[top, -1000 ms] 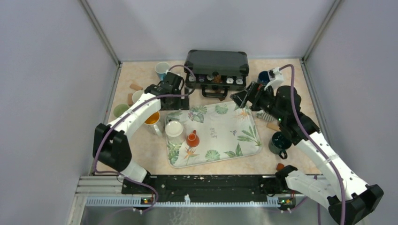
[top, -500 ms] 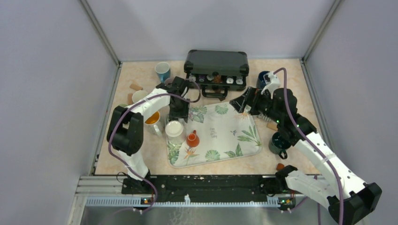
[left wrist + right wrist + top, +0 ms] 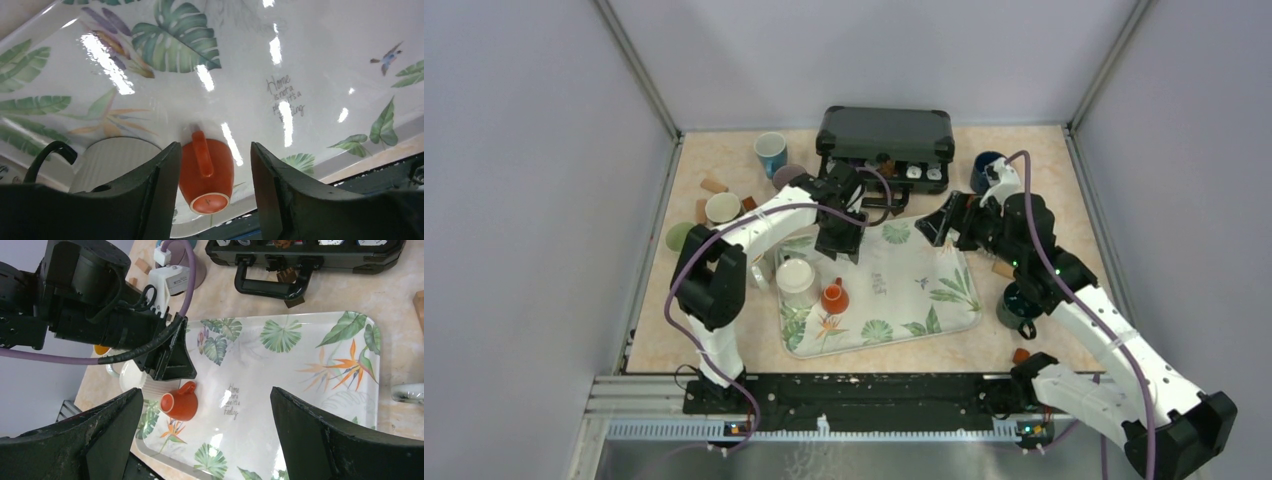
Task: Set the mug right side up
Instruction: Turn over the cup on the tray, then place the cup at the corner of the board.
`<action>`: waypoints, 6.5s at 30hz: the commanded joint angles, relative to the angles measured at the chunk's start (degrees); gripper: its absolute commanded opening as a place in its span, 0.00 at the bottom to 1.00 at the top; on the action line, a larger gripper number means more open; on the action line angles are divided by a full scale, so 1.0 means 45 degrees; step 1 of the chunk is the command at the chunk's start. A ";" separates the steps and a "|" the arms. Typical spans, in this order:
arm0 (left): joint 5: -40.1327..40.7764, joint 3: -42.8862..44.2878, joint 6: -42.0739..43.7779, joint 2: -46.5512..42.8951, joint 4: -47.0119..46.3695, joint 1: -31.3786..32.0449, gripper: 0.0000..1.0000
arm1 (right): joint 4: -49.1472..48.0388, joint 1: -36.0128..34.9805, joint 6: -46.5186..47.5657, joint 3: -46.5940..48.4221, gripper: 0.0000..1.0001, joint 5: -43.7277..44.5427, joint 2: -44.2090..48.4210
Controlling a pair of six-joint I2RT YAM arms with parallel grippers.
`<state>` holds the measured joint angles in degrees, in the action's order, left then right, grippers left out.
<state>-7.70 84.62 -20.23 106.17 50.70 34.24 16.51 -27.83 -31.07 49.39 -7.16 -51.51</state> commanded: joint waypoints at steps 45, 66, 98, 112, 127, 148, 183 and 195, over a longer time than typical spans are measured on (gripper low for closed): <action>-0.1912 -0.0429 -0.0310 -0.0276 0.0166 -0.0481 0.65 | -0.0201 0.0114 0.0098 -0.0476 0.99 0.0494 0.0526; 0.0422 -0.0193 0.4115 -0.0496 0.1035 0.0448 0.53 | -0.0364 0.0113 0.0078 -0.0477 0.99 0.0213 0.0156; 0.0817 -0.0702 0.4327 -0.1414 -0.0410 0.0515 0.00 | -0.1654 0.0123 -0.0087 -0.1244 0.99 -0.0094 -0.0139; -0.2232 -0.1918 0.4702 -0.4179 -0.3756 -0.0888 0.00 | -0.6111 0.0111 0.0710 -0.2231 0.99 -0.1982 -0.0999; -0.8074 -0.3951 0.3295 -0.6518 -0.9257 -0.1825 0.00 | -1.1692 0.1020 0.1424 -0.1614 0.91 -0.7968 -0.4000; -1.1356 -0.4394 -0.0878 -0.6122 -1.5192 -0.2180 0.00 | -1.4562 0.1391 -0.1138 0.0988 0.75 -1.1994 -0.6495; -1.2136 -0.5029 -0.3427 -0.5376 -1.8951 -0.2384 0.00 | -1.4938 0.0977 -0.1952 0.0450 0.33 -1.3210 -0.5939; -1.1911 -0.5232 -0.3740 -0.5006 -1.8864 -0.2374 0.00 | -1.1406 0.0795 0.0147 0.1115 0.00 -1.2504 -0.5757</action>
<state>-65.71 60.29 -36.25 83.96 -30.37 24.14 -40.29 -22.79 -35.35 51.53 -62.33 -79.99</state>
